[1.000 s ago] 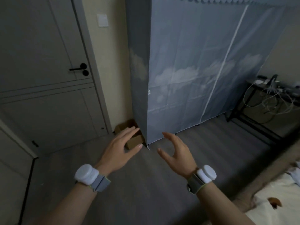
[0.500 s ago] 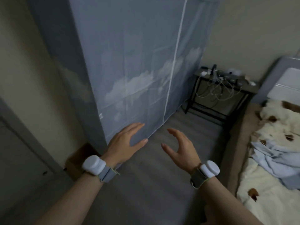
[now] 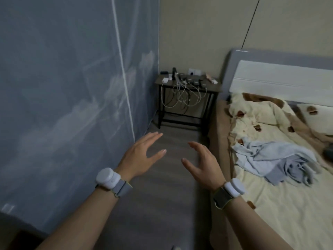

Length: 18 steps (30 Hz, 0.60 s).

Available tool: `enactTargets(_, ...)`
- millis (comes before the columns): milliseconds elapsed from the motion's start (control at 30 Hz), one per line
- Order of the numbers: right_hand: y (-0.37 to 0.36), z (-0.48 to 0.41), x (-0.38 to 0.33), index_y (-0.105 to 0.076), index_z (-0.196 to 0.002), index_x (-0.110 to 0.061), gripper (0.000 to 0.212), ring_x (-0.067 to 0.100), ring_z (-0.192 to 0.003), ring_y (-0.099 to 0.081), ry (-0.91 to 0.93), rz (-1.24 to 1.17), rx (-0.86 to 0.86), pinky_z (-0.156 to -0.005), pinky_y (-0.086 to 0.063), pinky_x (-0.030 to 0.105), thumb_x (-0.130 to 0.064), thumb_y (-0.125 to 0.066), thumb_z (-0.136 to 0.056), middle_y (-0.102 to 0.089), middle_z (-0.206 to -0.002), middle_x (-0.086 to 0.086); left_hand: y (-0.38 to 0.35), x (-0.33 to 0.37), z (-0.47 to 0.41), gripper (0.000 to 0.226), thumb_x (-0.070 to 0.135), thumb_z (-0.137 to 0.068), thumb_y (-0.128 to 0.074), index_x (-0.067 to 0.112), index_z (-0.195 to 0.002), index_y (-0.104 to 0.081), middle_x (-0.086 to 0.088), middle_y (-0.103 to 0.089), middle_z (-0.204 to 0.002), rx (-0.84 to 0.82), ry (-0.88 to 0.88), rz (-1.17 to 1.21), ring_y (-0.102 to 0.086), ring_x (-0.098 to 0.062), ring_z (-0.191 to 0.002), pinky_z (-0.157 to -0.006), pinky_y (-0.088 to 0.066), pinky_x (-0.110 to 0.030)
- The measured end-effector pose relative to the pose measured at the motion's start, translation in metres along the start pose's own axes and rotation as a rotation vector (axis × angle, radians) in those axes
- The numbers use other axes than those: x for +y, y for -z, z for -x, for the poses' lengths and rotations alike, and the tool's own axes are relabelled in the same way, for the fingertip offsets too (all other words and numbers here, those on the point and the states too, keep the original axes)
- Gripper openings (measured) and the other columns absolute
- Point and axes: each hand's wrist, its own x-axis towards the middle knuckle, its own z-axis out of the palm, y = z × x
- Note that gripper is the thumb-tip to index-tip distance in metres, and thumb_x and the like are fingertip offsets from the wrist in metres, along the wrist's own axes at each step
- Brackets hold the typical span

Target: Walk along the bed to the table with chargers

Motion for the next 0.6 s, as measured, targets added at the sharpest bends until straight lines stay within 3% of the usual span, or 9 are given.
enactTargets(300, 0.035, -0.140, 0.088, -0.051, -0.135, -0.021, 0.058, 0.011, -0.120, -0.054, 0.000, -0.004, 0.025, -0.101, -0.041, 0.023, -0.048, -0.065, -0.086, -0.058, -0.129, -0.003, -0.040, -0.010, -0.166, 0.066, 0.061, -0.089, -0.052, 0.036, -0.149, -0.037, 0.018, -0.032, -0.156, -0.011, -0.033, -0.019, -0.022, 0.001, -0.144, -0.112, -0.016, -0.018)
enactTargets(467, 0.032, -0.221, 0.139, -0.051, -0.135, -0.019, 0.058, 0.013, -0.120, -0.055, -0.051, -0.009, 0.038, -0.101, -0.045, 0.030, -0.049, -0.064, -0.086, -0.059, -0.129, -0.002, -0.061, -0.044, -0.262, 0.071, 0.069, -0.087, -0.047, 0.036, -0.149, -0.037, 0.016, -0.032, -0.157, -0.054, -0.022, 0.009, -0.022, 0.000, -0.145, -0.116, -0.020, -0.026)
enactTargets(600, 0.024, -0.282, 0.170, -0.051, -0.135, -0.021, 0.058, 0.011, -0.121, -0.054, -0.093, 0.001, 0.072, -0.102, -0.044, 0.031, -0.048, -0.065, -0.086, -0.059, -0.130, -0.003, -0.071, -0.072, -0.331, 0.066, 0.061, -0.089, -0.053, 0.036, -0.149, -0.037, 0.017, -0.032, -0.156, -0.063, -0.047, 0.017, -0.021, 0.000, -0.146, -0.114, -0.018, -0.021)
